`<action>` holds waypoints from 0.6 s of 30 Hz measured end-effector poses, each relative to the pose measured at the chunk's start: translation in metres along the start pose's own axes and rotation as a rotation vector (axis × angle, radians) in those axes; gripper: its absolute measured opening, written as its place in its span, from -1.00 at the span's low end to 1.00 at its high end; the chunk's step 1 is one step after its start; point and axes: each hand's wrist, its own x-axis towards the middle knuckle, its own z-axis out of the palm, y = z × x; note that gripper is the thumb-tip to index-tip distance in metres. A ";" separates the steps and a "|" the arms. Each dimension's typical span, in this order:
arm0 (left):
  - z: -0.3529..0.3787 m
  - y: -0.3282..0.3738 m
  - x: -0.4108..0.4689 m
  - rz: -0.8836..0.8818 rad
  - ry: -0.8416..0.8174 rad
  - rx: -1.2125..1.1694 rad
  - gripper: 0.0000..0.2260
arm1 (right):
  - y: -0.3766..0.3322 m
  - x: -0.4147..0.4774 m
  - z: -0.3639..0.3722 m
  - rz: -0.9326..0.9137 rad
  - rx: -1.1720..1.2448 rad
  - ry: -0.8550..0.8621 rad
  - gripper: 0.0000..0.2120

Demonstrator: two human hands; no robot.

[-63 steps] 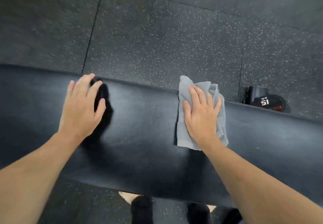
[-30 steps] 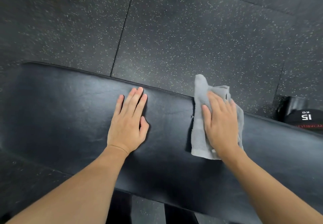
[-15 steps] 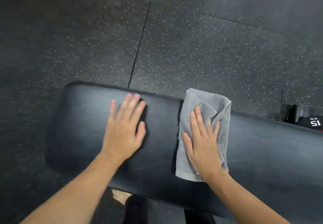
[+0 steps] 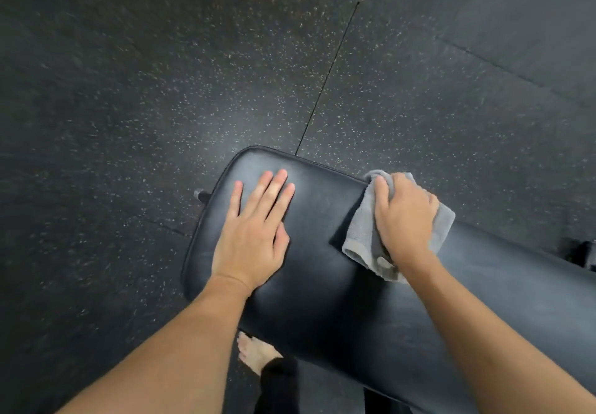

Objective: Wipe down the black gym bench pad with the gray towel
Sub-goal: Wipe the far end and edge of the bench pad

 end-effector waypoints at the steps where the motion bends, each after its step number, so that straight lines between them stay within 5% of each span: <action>1: 0.000 0.000 -0.001 0.006 0.011 -0.016 -0.44 | 0.002 0.001 -0.002 0.007 -0.004 -0.021 -0.63; 8: 0.001 -0.003 -0.004 0.003 0.067 -0.207 -0.47 | -0.098 0.000 0.024 -0.234 -0.033 -0.126 -0.68; 12: -0.001 -0.003 -0.006 -0.214 0.141 -0.454 -0.46 | -0.174 0.007 0.057 -0.424 -0.088 -0.234 -0.68; 18: -0.006 -0.002 -0.005 -0.201 0.246 -0.509 -0.63 | -0.148 0.004 0.053 -0.531 0.003 -0.236 -0.66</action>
